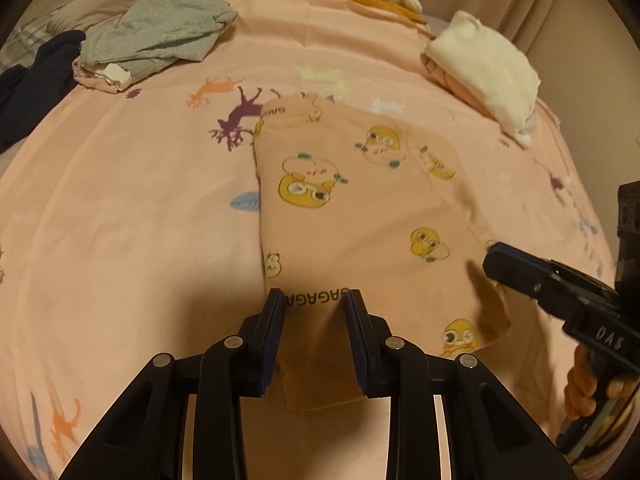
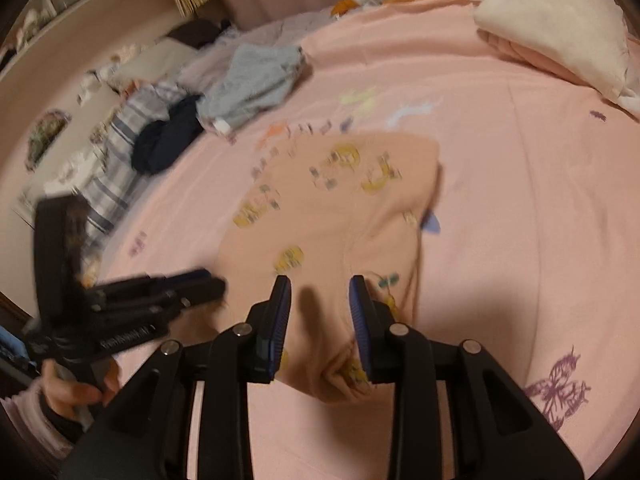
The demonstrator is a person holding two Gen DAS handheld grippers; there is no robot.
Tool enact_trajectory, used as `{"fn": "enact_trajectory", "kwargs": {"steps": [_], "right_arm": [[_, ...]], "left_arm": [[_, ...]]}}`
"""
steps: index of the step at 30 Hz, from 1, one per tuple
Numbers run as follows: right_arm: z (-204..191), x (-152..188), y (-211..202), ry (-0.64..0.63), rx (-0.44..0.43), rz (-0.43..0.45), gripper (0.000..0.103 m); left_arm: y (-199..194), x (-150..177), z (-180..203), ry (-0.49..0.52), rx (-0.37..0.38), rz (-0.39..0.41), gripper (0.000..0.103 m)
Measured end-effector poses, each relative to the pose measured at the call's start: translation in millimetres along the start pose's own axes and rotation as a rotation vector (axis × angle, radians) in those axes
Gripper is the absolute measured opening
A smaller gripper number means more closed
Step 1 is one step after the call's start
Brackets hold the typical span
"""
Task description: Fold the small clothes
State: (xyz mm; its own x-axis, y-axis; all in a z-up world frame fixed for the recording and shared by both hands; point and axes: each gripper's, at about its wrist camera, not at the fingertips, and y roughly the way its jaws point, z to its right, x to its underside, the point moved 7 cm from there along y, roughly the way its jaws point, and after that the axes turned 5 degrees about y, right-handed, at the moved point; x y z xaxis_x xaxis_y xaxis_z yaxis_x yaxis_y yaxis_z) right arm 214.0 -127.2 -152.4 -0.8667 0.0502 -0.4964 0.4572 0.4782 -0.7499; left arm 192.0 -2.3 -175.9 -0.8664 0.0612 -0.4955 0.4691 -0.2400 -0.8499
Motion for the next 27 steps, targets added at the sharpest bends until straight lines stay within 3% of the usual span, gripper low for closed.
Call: {"fn": "enact_trajectory", "kwargs": {"steps": [3,14,27], "right_arm": [[12,6,8,0.011,0.053,-0.027,0.026],[21,21,6,0.035,0.075,-0.038,0.026],[27,30,0,0.073,0.086,-0.049,0.033]], "left_arm": [[1,4,-3,0.006,-0.007,-0.008,0.029],[1,13,-6,0.001,-0.014,-0.023,0.029],[-3,22,-11,-0.029,-0.020,-0.040,0.029]]}}
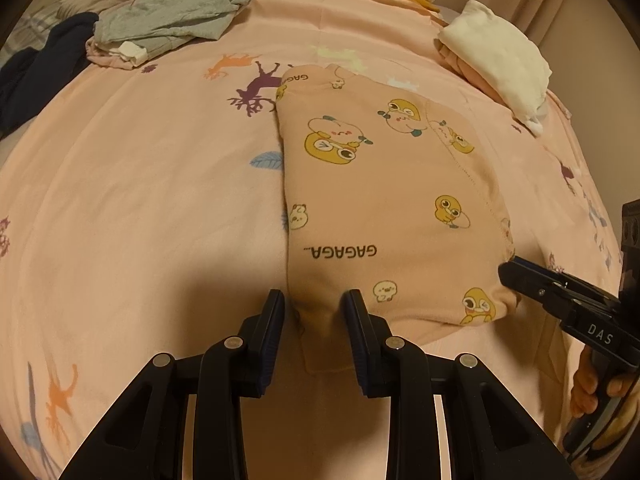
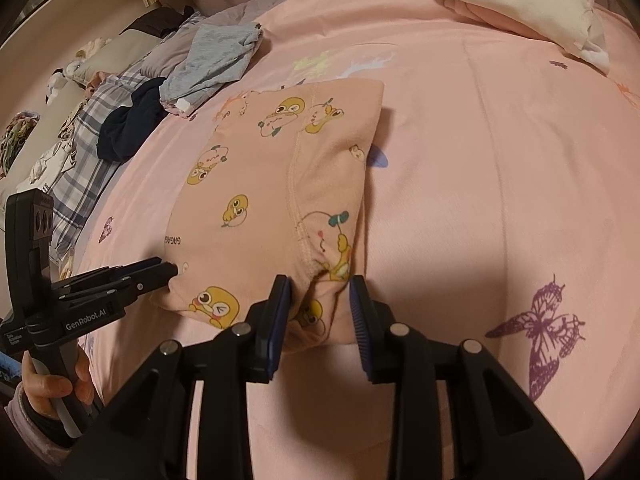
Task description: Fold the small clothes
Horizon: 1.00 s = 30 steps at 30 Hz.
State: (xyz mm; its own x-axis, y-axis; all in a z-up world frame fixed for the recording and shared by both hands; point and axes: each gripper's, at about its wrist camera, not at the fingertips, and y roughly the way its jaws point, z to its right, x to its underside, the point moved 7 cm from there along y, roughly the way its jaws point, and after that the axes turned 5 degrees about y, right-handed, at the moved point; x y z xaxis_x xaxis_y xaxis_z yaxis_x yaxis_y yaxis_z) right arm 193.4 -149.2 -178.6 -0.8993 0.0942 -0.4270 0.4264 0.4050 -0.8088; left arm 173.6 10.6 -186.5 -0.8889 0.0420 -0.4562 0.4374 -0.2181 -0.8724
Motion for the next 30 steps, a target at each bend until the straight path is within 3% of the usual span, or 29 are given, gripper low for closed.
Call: {"fn": "enact_trajectory", "kwargs": {"steps": [5,8,17,19,23,25,30], "right_arm": [[4,5,-6,0.002,0.029,-0.002,0.035],[6,8,-11,0.006,0.044,0.000,0.036],[4,19,-28,0.005,0.073,0.017,0.057],[2,20,-33,-0.002,0.082,0.028,0.067],[-7,20,-44,-0.027,0.097,0.052,0.070],[-12,20,-50,-0.040,0.105,0.069,0.079],[-25,21,-65,-0.068,0.113,0.101,0.087]], "left_arm": [[-5,4,-4,-0.002,-0.024,0.001,0.033],[-7,8,-6,0.001,-0.046,-0.005,0.042],[-21,20,-9,-0.016,-0.071,-0.002,0.060],[-26,22,-9,-0.019,-0.072,0.004,0.066],[-37,24,-7,-0.020,-0.069,0.019,0.072],[-44,24,-7,-0.021,-0.070,0.032,0.074],[-60,28,-4,-0.018,-0.079,0.052,0.084]]}}
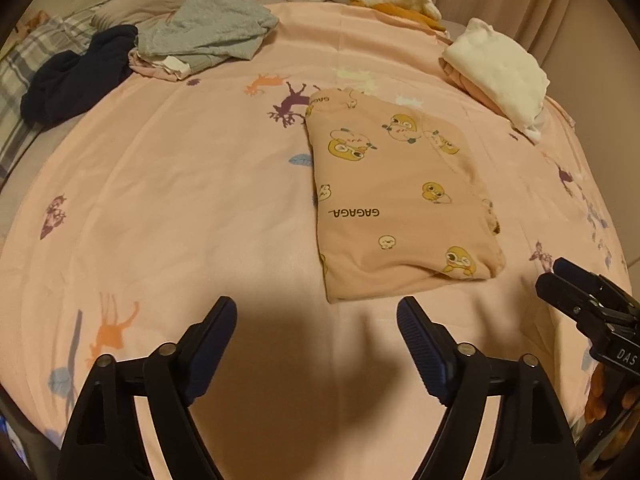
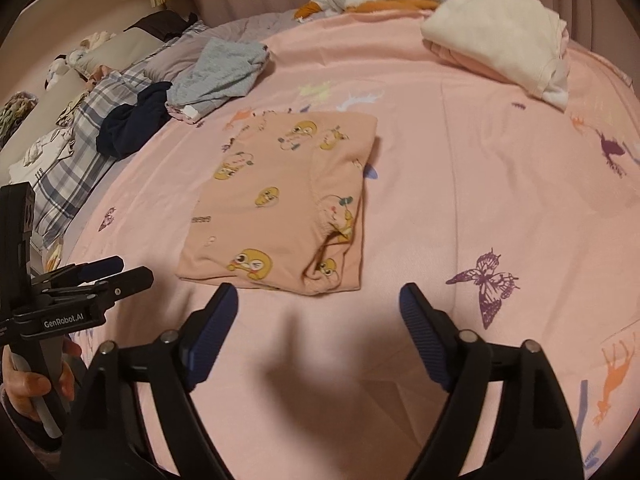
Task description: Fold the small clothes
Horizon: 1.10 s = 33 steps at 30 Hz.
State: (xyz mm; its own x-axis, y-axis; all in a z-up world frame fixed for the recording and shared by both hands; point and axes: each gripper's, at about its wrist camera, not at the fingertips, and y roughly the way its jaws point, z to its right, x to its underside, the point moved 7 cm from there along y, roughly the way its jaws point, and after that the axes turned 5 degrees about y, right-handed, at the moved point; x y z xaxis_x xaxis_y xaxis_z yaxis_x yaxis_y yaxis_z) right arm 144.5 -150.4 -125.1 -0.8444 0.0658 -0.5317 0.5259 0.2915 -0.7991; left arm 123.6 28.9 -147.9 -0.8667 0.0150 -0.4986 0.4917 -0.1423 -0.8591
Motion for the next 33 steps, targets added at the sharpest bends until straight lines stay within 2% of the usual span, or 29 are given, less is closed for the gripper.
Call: {"fn": "enact_trajectory", "kwargs": {"steps": [7,11,19,25,28,33], "right_arm": [[-13,0,-21,-0.020,0.011,0.036,0.103],[-18,3,-29,-0.027,0.018,0.040,0.103],[-30,8,-42,-0.069,0.063,0.058,0.103],[-38,6,-55,-0.063,0.061,0.068,0.103],[-44,5,-62,-0.068,0.061,0.084,0.103],[-51,1,-75,-0.066,0.055,0.110,0.103]], "left_arm": [[-24,3,1,-0.008,-0.020,0.043,0.095],[-38,1,-1,-0.015,-0.049,0.081,0.097],[-63,1,3,-0.018,-0.046,0.114,0.100],[-71,4,7,0.008,-0.148,0.090,0.101],[-76,4,11,0.010,-0.117,0.101,0.101],[-83,5,16,0.020,-0.114,0.107,0.101]]}}
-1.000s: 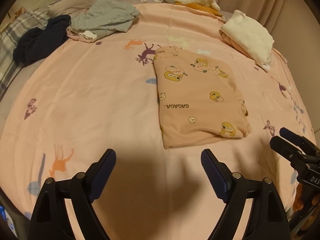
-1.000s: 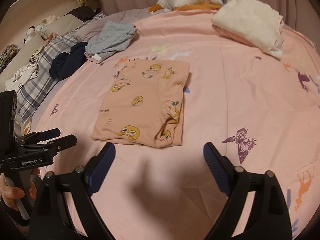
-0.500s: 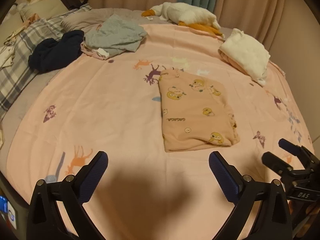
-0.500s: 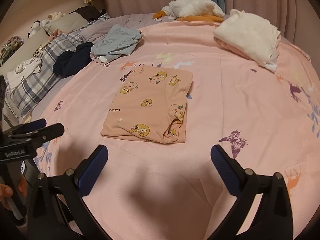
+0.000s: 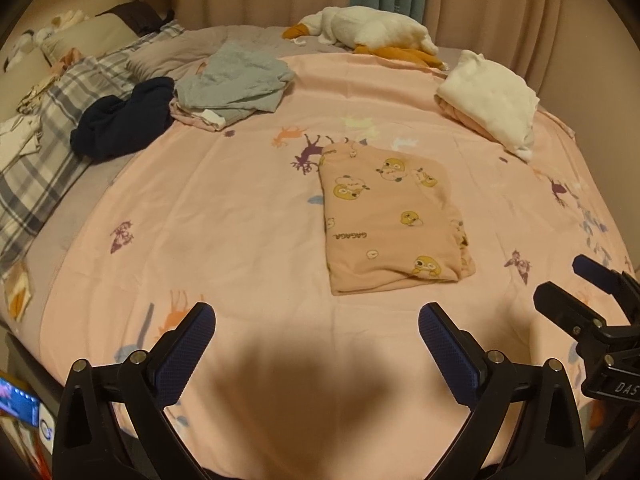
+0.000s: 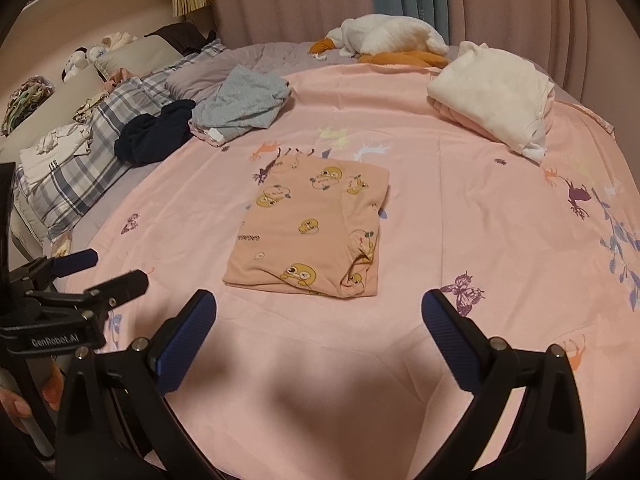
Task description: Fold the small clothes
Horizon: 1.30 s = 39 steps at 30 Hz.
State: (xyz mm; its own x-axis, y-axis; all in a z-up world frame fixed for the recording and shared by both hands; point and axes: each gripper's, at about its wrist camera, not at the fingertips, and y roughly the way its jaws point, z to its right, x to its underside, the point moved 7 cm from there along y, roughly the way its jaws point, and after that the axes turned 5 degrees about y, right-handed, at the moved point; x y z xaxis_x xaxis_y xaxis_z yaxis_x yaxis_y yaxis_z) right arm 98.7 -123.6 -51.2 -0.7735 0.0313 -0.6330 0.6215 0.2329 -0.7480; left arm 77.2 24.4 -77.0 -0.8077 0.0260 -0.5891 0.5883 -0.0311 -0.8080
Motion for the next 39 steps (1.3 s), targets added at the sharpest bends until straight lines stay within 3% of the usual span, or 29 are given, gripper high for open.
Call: {"fn": "enact_trajectory", "kwargs": {"steps": [9,39], "right_arm": [[-1,7,13,0.016,0.011,-0.042,0.103],[-9,4,15,-0.007,0.014,-0.044,0.103]], "left_arm": [[4,4,0,-0.022,-0.004,-0.026,0.101],[4,4,2,0.006,-0.029,-0.025,0.101]]}}
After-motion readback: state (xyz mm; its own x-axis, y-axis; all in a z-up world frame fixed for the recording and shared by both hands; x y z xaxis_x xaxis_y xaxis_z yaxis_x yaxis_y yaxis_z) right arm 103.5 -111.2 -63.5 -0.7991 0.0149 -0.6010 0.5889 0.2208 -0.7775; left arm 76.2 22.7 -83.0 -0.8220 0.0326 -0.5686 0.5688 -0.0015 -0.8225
